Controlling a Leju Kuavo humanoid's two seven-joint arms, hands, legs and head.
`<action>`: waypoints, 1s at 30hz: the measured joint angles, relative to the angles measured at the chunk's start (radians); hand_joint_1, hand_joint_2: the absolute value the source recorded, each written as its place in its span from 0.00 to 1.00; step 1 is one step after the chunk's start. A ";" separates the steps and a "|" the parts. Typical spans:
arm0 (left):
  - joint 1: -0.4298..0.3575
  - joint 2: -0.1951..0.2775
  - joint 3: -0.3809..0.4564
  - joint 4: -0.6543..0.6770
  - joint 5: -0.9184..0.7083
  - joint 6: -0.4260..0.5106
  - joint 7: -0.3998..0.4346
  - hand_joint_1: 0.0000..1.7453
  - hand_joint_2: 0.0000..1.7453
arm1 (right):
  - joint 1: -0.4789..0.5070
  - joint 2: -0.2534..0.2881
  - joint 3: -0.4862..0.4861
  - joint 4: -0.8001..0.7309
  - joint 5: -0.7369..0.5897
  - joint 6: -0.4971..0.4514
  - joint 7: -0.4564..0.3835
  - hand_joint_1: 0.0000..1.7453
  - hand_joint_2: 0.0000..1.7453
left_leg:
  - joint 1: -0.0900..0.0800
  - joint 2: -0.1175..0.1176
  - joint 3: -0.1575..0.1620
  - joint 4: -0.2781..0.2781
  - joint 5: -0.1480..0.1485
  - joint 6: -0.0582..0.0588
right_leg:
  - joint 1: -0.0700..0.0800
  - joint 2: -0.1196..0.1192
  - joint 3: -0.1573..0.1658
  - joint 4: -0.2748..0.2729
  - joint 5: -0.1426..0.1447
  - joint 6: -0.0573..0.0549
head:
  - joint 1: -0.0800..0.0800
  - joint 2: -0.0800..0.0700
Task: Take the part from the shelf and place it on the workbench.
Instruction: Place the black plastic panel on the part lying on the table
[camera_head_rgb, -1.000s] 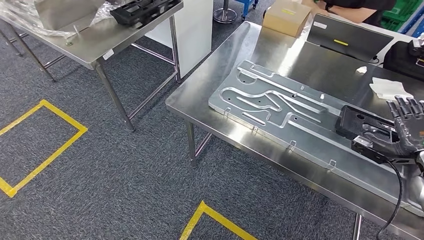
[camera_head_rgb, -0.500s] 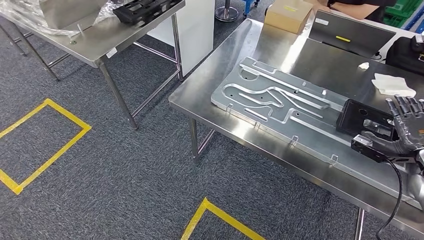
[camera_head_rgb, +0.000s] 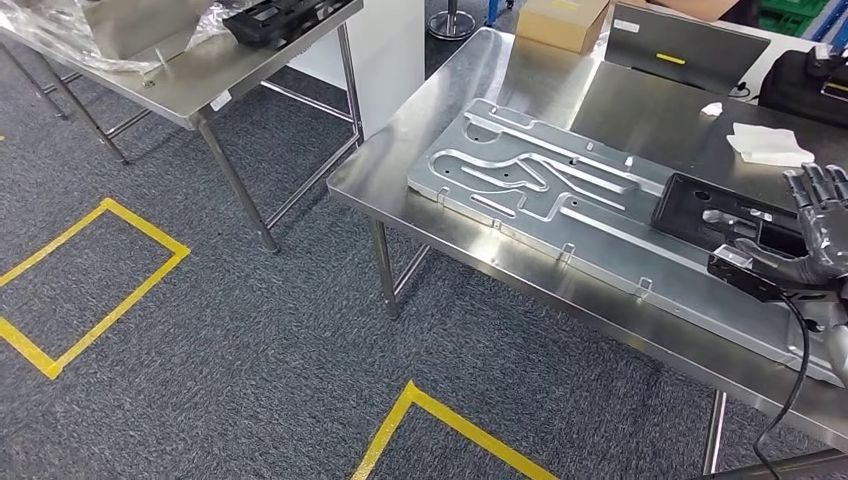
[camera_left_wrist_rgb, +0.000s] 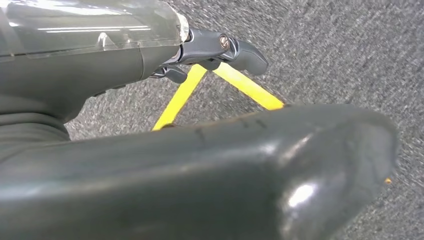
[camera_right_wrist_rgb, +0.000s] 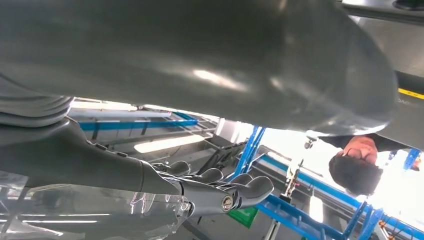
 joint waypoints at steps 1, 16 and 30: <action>-0.001 0.000 0.000 0.000 -0.003 0.000 -0.002 0.00 0.00 | 0.002 -0.010 0.000 -0.002 -0.012 0.004 0.000 0.00 0.00 | 0.004 0.000 0.048 -0.061 0.024 -0.001 | -0.001 0.000 -0.007 0.002 0.005 0.005 | 0.000 0.000; -0.011 -0.007 -0.002 0.000 -0.038 0.020 0.005 0.00 0.00 | -0.002 -0.122 0.004 -0.016 -0.102 0.044 -0.040 0.00 0.00 | -0.030 0.007 0.074 -0.275 0.137 0.080 | 0.008 0.002 -0.040 0.221 -0.107 0.037 | 0.001 0.000; -0.016 -0.006 -0.005 0.000 -0.068 0.041 0.034 0.00 0.00 | 0.013 -0.072 0.027 0.064 -0.116 -0.029 -0.036 0.00 0.00 | -0.005 0.000 -0.021 0.020 -0.003 0.008 | 0.012 -0.005 0.019 -0.021 -0.003 -0.010 | 0.001 0.000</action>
